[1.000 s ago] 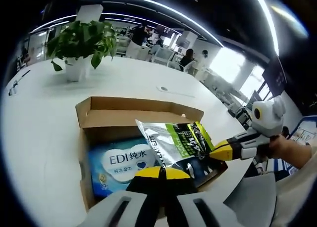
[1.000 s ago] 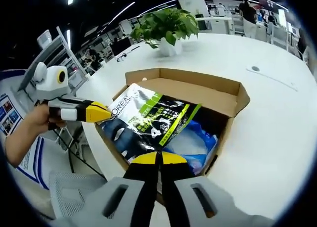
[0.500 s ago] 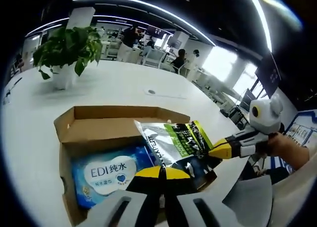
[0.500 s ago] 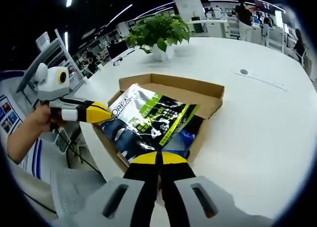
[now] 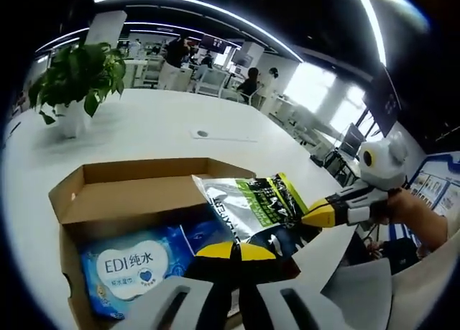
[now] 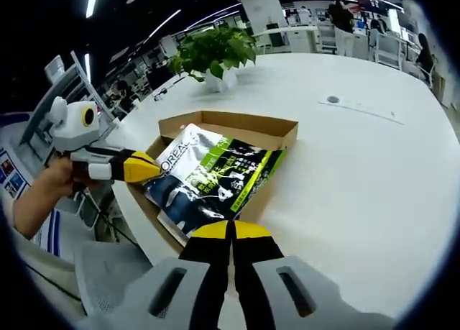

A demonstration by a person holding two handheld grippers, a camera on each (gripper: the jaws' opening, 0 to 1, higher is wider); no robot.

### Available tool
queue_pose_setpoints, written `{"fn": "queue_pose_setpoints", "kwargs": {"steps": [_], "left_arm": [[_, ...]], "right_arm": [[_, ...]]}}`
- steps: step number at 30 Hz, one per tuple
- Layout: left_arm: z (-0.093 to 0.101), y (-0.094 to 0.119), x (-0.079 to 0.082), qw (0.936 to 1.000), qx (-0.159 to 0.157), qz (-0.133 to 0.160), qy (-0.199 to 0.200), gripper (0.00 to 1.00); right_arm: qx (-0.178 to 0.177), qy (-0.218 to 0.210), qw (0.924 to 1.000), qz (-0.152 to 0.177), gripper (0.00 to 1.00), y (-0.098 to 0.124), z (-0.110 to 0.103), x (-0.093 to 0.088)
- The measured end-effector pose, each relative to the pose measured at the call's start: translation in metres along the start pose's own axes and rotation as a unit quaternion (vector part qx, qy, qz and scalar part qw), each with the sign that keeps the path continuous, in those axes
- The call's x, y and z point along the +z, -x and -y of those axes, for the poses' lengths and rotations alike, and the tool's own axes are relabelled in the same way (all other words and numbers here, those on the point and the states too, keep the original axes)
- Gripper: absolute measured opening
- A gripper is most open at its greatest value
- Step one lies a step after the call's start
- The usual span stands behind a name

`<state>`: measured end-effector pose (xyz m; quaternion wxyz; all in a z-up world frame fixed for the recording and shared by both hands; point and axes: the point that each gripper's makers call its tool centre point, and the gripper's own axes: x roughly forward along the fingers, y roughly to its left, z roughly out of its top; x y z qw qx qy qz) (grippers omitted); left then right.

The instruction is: Operate the shoe box by opening the lid, removing the specified soft item, and placing it in the target area until the item is outside and the box remains undamaged.

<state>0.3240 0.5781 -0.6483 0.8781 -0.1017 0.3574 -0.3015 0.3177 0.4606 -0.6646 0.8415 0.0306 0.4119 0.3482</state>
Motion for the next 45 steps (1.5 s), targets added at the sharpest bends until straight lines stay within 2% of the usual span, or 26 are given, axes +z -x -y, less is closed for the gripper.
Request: {"fn": "queue_pose_setpoints", "kwargs": {"steps": [33,45], "left_arm": [[0.059,-0.063,0.002,0.9982,-0.039,-0.038,-0.026,0.00],[0.075,-0.086,0.002,0.9973,-0.046,-0.050,-0.028,0.00]], "right_arm": [[-0.034,-0.012,0.9991,-0.020,0.00,0.044,0.069,-0.014],[-0.053,-0.021,0.9982,-0.020,0.00,0.053,0.095,-0.018]]}}
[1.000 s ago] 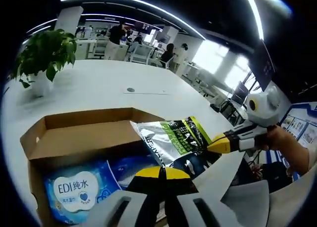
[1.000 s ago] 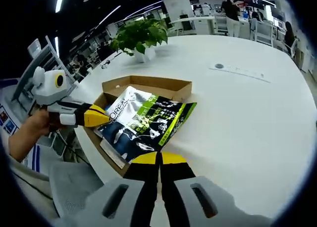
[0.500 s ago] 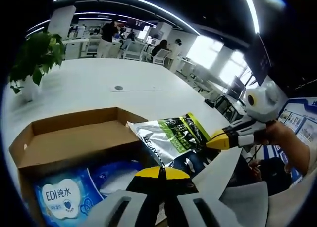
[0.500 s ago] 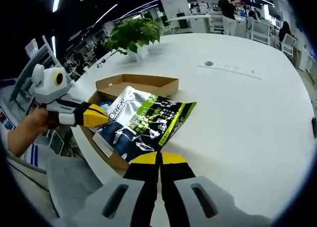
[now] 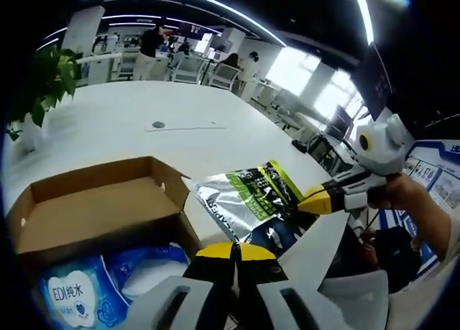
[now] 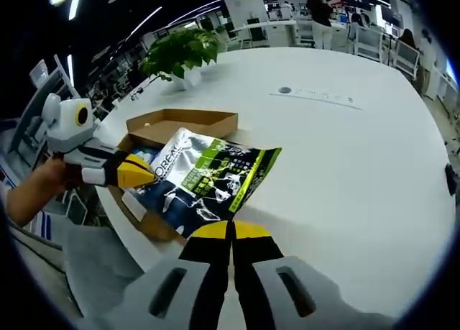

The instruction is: Operate the shoe box by opening the lid, removing the specified soft item, and placing it in the target area until the item is outside and the box remains undamaged.

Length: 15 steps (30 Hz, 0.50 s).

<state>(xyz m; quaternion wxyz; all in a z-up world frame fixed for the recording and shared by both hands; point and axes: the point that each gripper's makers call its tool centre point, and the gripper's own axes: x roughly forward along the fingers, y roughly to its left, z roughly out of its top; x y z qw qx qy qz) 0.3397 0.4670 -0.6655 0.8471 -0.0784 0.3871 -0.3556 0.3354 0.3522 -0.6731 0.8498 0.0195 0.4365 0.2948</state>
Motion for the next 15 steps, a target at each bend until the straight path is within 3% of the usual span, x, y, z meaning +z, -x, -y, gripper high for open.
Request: {"fn": "queue_pose_setpoints", "kwargs": {"steps": [15], "left_arm": [[0.005,-0.035,0.000,0.9997,-0.001,-0.026,0.002,0.00]], "right_arm": [[-0.013,-0.017,0.9997,-0.005,0.00,-0.006,0.033,-0.005]]}}
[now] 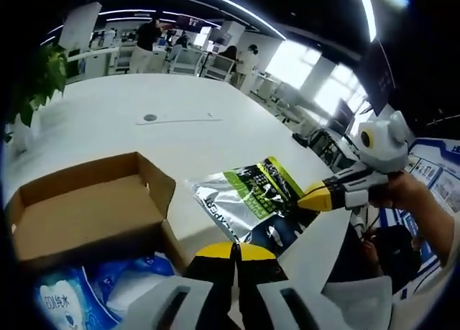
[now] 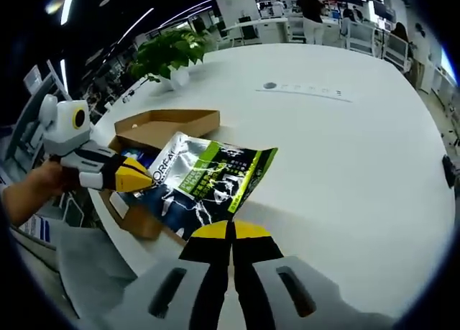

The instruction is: Operate the shoe box by opening the lid, removing the specified soft item, and placing it in the target area until the item is outside and the box remains undamaged.

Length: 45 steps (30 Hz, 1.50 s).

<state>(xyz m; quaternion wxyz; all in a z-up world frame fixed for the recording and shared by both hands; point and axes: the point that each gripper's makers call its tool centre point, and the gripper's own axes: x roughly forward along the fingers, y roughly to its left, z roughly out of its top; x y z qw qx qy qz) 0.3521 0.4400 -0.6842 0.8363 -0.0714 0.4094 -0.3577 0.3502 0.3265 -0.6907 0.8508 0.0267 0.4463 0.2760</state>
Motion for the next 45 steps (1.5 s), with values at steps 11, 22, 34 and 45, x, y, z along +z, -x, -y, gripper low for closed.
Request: {"fn": "queue_pose_setpoints", "kwargs": {"steps": [11,22,34,45], "left_arm": [[-0.008,-0.024,0.002,0.9997,0.008,-0.024,0.006,0.00],[-0.012,-0.047,0.001,0.9987,0.018,-0.046,0.008,0.00],[-0.017,-0.066,-0.006,0.9956,0.035,-0.081,-0.032,0.00],[-0.025,-0.078,-0.016,0.9768,0.060,-0.142,-0.149,0.00]], "right_arm": [[-0.006,-0.009,0.9998,-0.015,0.00,-0.018,0.021,-0.003],[-0.015,-0.006,0.9995,-0.028,0.00,-0.032,0.041,-0.008],[-0.015,-0.013,0.9992,-0.035,0.00,-0.048,0.055,-0.013],[-0.019,-0.014,0.9988,-0.042,0.00,-0.064,0.060,-0.019]]}}
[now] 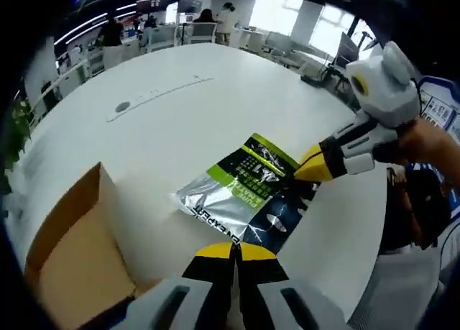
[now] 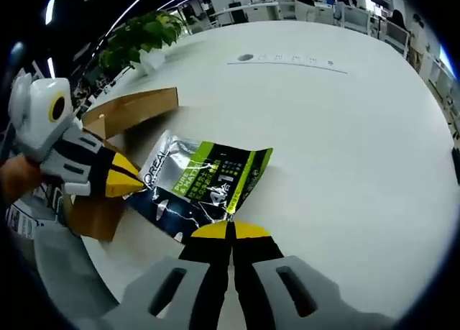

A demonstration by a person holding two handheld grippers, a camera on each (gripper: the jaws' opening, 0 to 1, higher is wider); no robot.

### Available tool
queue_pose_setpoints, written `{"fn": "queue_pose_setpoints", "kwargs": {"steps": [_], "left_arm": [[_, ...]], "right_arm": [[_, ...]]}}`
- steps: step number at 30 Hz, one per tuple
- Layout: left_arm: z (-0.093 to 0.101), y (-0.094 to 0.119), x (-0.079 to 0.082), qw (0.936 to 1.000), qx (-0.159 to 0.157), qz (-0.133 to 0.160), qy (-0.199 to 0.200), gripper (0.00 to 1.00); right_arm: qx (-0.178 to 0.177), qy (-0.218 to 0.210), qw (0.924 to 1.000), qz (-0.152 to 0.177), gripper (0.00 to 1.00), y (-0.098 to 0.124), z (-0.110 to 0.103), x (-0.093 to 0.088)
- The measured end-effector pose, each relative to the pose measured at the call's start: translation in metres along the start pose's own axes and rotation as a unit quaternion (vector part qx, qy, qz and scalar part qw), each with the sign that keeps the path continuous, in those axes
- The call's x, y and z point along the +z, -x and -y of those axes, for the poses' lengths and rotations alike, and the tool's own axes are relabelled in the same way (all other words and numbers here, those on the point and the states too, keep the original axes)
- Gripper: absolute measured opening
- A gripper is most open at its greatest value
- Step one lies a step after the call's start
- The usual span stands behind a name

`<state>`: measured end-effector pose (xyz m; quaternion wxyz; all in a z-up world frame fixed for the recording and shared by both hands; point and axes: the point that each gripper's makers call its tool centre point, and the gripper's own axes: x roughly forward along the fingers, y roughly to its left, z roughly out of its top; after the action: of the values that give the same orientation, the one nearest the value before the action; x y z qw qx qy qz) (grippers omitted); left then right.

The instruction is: Operate the shoe box by opening the lid, removing the specified soft item, and placing it in the target area until the item is outside and the box remains undamaged.

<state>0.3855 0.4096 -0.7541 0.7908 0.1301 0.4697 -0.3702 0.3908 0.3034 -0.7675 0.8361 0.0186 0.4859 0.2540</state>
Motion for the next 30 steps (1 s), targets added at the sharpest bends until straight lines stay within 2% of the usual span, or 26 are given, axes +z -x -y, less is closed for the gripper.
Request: {"fn": "queue_pose_setpoints", "kwargs": {"steps": [6,10,17,20,30], "left_arm": [[-0.001,-0.008,-0.001,0.9977,0.013,-0.027,-0.061,0.00],[0.000,-0.013,-0.006,0.9957,0.013,-0.042,-0.081,0.01],[-0.003,-0.017,-0.015,0.9869,0.033,-0.063,-0.145,0.01],[-0.005,-0.019,-0.017,0.9830,0.040,-0.069,-0.166,0.01],[-0.013,-0.018,-0.017,0.9772,0.057,-0.073,-0.191,0.03]], "right_arm": [[-0.006,-0.012,0.9999,0.003,0.00,-0.006,0.005,-0.002],[-0.009,-0.017,0.9998,0.002,0.00,-0.010,0.006,-0.004],[-0.008,-0.017,0.9998,0.003,0.00,-0.017,0.006,-0.005],[-0.007,-0.003,1.0000,0.000,0.00,-0.020,0.003,-0.006],[-0.010,-0.012,0.9999,0.003,0.02,-0.022,0.004,-0.006]]}}
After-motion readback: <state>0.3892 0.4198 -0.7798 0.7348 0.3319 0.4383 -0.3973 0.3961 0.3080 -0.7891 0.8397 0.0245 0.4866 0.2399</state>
